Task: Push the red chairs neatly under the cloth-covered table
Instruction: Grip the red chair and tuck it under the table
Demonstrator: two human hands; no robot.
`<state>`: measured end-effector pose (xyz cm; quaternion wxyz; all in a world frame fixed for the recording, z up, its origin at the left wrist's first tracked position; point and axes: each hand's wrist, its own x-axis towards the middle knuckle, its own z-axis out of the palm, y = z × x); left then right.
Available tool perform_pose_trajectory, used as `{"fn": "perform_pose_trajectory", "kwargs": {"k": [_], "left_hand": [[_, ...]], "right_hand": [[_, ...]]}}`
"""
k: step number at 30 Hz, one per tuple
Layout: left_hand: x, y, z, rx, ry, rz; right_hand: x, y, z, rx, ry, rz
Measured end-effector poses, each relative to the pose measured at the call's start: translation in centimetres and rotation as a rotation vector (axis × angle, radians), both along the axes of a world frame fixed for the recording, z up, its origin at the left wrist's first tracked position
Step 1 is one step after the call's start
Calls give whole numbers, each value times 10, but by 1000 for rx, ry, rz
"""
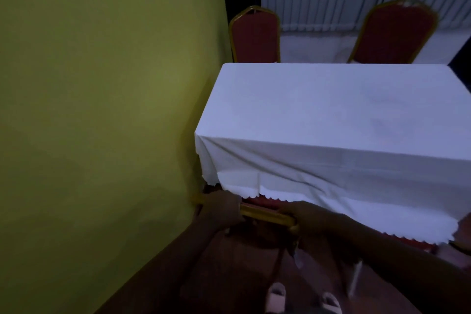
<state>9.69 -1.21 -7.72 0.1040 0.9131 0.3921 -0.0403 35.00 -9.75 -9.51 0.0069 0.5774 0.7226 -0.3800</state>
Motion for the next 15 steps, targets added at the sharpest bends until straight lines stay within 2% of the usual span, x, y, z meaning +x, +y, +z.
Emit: {"fn": "perform_pose_trajectory", "kwargs": {"k": [3, 6, 9, 15], "left_hand": [[18, 4, 6, -94, 15, 28], [3, 17, 10, -243, -2, 34], [-19, 20, 15, -254, -54, 69], [-14, 4, 25, -231, -60, 60]], "right_hand": [[36, -15, -6, 34, -75, -58], [45, -27, -15, 58, -38, -145], [44, -31, -25, 88, -4, -205], [49, -36, -25, 98, -1, -158]]}}
